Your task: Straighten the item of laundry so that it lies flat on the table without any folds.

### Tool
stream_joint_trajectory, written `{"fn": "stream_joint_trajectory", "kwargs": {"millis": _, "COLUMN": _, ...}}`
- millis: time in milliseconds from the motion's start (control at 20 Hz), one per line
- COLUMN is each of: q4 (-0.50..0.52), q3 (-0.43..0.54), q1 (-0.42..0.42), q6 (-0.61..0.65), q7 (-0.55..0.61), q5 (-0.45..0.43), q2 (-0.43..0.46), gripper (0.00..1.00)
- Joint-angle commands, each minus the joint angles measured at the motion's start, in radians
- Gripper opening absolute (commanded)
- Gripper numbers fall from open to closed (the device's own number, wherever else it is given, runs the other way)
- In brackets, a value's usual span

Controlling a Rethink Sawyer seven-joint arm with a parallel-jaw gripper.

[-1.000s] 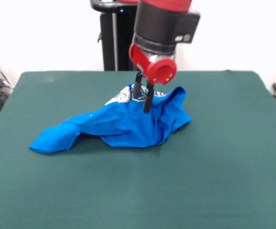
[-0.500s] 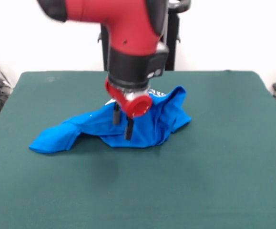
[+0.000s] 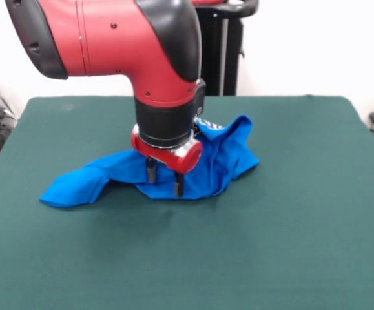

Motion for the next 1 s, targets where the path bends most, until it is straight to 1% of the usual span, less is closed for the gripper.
{"fn": "stream_joint_trajectory", "kwargs": {"millis": 50, "q4": -0.029, "q3": 0.128, "q1": 0.049, "q6": 0.166, "q7": -0.316, "q5": 0.097, "q2": -0.036, "gripper": 1.00}}
{"fn": "stream_joint_trajectory", "kwargs": {"millis": 250, "q4": -0.025, "q3": 0.128, "q1": 0.046, "q6": 0.174, "q7": -0.364, "q5": 0.132, "q2": -0.038, "gripper": 1.00}}
{"fn": "stream_joint_trajectory", "kwargs": {"millis": 550, "q4": 0.030, "q3": 0.116, "q1": 0.043, "q6": 0.173, "q7": -0.327, "q5": 0.164, "q2": -0.084, "gripper": 1.00}}
{"fn": "stream_joint_trajectory", "kwargs": {"millis": 850, "q4": -0.026, "q3": 0.112, "q1": 0.070, "q6": 0.189, "q7": -0.345, "q5": 0.175, "q2": -0.048, "gripper": 1.00}}
{"fn": "stream_joint_trajectory", "kwargs": {"millis": 1000, "q4": -0.043, "q3": 0.098, "q1": 0.081, "q6": 0.187, "q7": -0.351, "q5": 0.160, "q2": -0.022, "gripper": 1.00}}
